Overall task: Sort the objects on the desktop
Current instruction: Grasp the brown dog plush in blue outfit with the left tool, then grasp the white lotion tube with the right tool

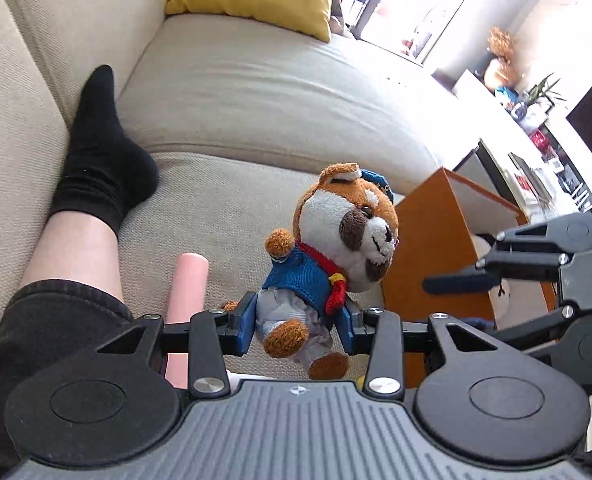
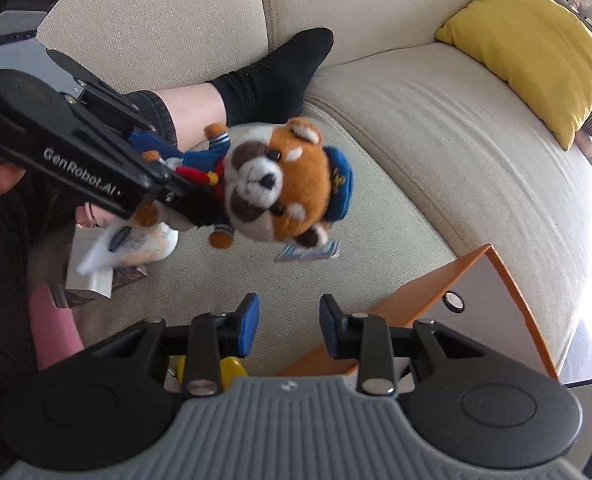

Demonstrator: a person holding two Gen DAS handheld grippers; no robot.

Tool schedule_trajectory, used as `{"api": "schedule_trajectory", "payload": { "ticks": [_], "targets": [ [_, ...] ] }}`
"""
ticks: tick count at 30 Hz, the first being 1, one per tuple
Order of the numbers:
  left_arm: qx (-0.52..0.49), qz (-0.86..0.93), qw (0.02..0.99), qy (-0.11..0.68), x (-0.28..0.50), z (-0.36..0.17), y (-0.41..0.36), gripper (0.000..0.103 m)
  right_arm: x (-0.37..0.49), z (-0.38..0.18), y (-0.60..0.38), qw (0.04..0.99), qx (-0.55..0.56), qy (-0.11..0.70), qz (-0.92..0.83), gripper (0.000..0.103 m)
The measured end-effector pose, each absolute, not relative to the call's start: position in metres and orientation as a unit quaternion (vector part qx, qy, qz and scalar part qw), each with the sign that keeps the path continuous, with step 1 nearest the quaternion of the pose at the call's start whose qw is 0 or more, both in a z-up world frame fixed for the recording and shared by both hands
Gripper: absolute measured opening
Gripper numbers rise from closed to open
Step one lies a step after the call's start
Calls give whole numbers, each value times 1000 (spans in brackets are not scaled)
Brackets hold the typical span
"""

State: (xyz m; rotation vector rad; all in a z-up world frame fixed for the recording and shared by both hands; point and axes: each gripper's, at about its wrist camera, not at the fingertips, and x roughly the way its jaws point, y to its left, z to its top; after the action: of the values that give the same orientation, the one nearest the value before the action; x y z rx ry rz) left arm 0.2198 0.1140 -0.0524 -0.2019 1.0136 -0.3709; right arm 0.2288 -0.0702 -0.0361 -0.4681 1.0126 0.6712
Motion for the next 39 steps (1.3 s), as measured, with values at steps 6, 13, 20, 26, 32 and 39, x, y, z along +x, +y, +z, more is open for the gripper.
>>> {"api": "schedule_trajectory", "payload": {
  "ticks": [6,13,20,26,32,39],
  "targets": [
    [-122,-145,872,452,212,-43,139,46,225,-34,-60,779,-114,505,354,37],
    [-136,-109,885,432,184,-44,153,46,225,-42,-45,763,-52,520,380,45],
    [-148,-69,884,439,170,-59,156,46,225,-47,-37,759,-12,534,372,46],
    [-174,-55,878,442,162,-73,156,46,221,-40,-43,756,54,541,364,46],
    [-190,-57,870,452,160,-86,152,46,215,-47,-56,757,118,547,338,46],
    [-192,-42,875,443,151,-84,147,46,205,-52,-47,789,91,528,302,13]
  ]
}}
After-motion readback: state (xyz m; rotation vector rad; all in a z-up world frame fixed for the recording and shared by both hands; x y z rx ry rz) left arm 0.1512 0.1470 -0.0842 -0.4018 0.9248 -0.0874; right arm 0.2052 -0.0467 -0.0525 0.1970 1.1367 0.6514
